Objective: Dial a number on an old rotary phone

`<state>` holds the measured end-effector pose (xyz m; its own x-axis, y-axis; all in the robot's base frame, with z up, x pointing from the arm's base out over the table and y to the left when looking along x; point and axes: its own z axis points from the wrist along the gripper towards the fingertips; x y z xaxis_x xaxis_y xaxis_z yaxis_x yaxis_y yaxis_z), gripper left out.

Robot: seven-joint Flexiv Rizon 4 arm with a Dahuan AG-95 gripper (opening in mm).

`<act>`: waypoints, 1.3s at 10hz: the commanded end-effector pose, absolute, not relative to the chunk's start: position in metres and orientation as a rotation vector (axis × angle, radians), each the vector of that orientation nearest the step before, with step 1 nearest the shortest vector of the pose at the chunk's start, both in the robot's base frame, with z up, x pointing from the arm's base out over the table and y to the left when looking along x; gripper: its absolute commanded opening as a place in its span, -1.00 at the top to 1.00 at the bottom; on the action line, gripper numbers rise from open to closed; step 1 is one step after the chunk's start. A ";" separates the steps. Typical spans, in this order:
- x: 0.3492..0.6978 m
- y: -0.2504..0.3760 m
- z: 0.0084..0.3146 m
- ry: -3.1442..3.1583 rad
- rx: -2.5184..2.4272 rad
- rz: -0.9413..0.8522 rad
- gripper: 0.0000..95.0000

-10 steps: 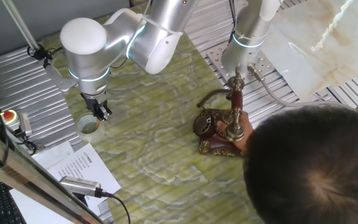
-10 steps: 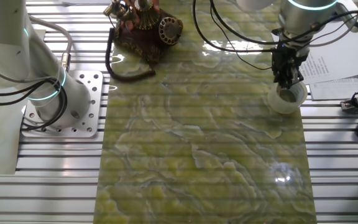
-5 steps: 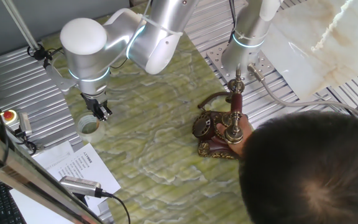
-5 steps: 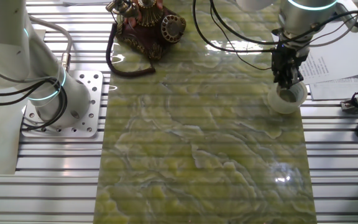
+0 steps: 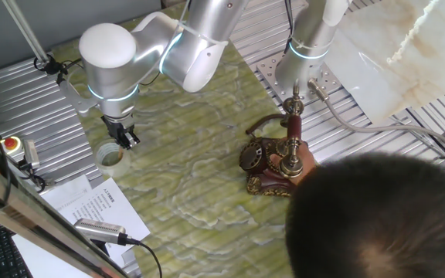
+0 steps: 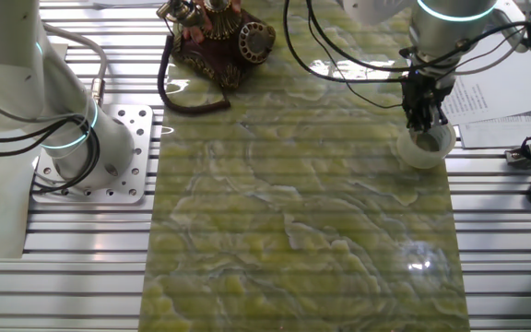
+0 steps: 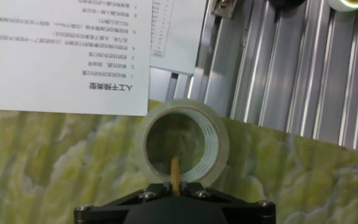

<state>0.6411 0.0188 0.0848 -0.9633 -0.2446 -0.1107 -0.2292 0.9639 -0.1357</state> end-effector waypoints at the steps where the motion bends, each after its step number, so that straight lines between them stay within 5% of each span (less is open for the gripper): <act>1: 0.641 0.019 0.084 2.982 -0.371 -0.182 0.60; 8: 0.643 0.019 0.082 2.959 -0.356 -0.173 0.60; 9: 0.643 0.019 0.081 2.950 -0.343 -0.171 1.00; 13: 0.645 0.021 0.083 2.934 -0.355 -0.160 1.00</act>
<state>0.6439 0.0206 0.0835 -0.9544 -0.2478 -0.1667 -0.2284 0.9653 -0.1269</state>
